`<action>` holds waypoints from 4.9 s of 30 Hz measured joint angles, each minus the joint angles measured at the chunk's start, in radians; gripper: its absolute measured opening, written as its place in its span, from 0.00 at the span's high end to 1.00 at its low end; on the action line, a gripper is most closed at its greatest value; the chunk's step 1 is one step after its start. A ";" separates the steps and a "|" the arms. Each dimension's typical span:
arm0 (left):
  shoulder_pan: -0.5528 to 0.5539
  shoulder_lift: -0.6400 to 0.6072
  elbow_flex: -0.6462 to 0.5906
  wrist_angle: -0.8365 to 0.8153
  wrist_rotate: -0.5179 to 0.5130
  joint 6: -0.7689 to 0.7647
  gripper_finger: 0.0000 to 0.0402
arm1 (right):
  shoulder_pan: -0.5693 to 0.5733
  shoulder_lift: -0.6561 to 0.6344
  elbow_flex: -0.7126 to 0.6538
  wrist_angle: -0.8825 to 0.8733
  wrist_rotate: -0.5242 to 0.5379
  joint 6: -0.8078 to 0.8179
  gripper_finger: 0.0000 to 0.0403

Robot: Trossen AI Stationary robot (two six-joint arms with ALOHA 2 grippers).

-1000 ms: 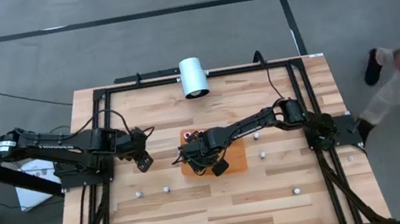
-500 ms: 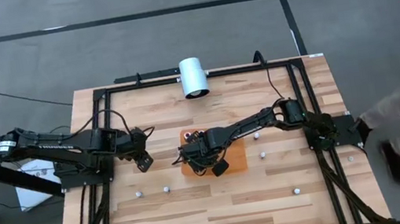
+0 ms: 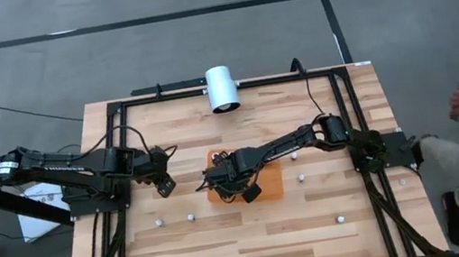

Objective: Pick & Place food coloring
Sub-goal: Put the small black food coloring into the orange bin

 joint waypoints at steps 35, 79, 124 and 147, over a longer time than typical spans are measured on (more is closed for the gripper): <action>0.000 0.000 0.000 0.016 0.052 0.051 0.59 | 0.089 0.000 0.202 -0.199 0.078 0.082 0.84; -0.100 0.000 0.002 0.662 0.496 0.000 0.59 | 0.308 -0.004 0.355 -0.196 0.715 0.219 0.84; -0.020 0.000 0.002 0.687 0.500 -0.191 0.59 | 0.328 -0.004 0.355 0.127 0.728 -0.062 0.84; -0.020 0.067 0.002 0.776 0.571 -0.215 0.59 | 0.313 -0.003 0.355 0.156 0.731 -0.087 0.84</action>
